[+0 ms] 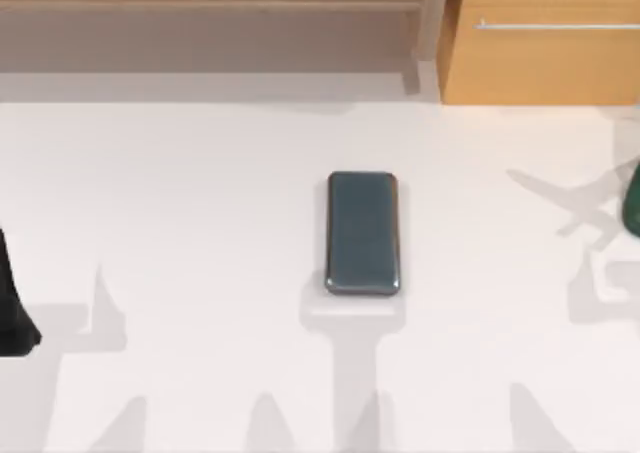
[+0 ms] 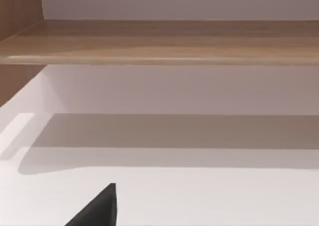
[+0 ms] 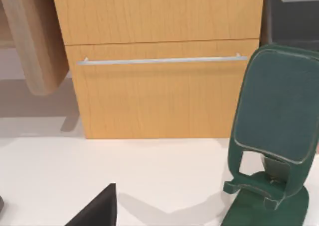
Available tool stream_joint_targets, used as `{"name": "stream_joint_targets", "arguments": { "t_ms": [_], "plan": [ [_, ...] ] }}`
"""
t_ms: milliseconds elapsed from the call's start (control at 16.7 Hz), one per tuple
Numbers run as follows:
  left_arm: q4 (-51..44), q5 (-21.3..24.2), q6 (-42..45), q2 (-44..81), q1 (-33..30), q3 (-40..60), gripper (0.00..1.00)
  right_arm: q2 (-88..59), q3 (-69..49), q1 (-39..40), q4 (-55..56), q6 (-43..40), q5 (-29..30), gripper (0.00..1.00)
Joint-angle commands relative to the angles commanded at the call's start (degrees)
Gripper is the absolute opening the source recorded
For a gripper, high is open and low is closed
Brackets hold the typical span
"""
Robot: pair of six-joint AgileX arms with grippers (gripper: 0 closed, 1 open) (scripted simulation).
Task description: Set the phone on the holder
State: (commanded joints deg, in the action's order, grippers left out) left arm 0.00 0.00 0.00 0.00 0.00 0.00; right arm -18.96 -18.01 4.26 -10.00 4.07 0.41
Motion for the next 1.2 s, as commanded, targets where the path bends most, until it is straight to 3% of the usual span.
{"name": "stream_joint_targets", "arguments": {
  "t_ms": [1200],
  "plan": [
    [0.0, 0.0, 0.0, 0.0, 0.0, 0.0, 1.0, -106.56, -98.84, 26.78, -58.72, 29.16, 0.86, 1.0]
  ]
}}
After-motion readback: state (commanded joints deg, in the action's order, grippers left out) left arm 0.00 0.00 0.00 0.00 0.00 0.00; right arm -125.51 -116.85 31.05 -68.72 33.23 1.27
